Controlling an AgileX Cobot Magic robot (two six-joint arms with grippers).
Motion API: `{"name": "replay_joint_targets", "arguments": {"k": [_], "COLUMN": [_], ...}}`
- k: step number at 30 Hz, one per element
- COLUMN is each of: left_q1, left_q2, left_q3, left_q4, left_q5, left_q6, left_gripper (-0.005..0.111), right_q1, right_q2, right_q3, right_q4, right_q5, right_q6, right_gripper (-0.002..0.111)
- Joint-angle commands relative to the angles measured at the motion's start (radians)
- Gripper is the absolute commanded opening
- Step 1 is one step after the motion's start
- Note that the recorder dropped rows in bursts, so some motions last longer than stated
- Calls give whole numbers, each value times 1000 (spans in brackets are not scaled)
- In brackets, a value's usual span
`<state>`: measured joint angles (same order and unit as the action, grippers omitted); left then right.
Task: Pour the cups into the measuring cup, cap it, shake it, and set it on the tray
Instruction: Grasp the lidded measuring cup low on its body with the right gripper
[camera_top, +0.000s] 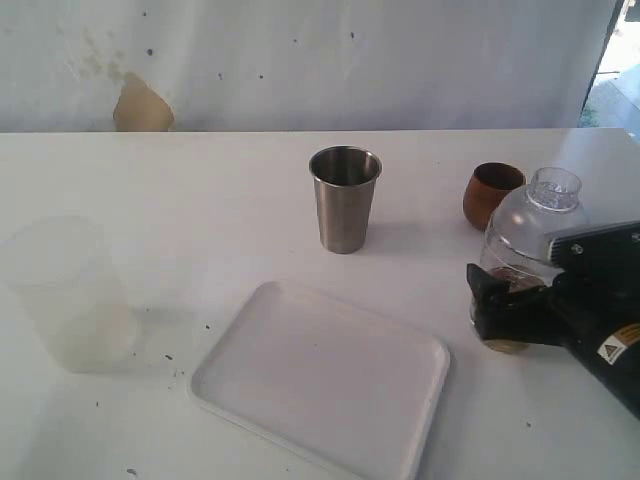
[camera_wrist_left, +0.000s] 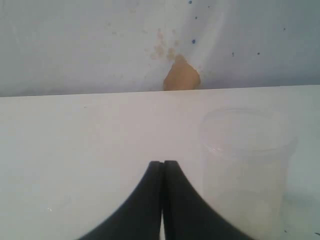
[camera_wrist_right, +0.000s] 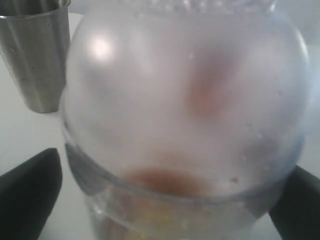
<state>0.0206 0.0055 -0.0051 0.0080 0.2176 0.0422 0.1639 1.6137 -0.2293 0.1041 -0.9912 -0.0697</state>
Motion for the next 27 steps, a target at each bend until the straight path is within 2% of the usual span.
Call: {"name": "replay_joint_targets", "arguments": {"k": [1,12,17,27], "left_q1": [3,3,3,3], "left_q2": [-5,-5,-5,-5], "left_q3": [5,5,5,5], "left_q4": [0,0,0,0], "left_q5": [-14,-14,-14,-14], "left_q6": [-7,-7,-7,-7], "left_gripper": [0,0,0,0], "right_q1": [4,4,4,4], "right_q2": [65,78,78,78], "right_q3": [-27,-27,-29,-55], "right_q4": [-8,-8,-8,35], "right_q5": [-19,-25,-42,-33], "right_q6": [-9,-5,109,70], "right_gripper": [105,105,105,103]}}
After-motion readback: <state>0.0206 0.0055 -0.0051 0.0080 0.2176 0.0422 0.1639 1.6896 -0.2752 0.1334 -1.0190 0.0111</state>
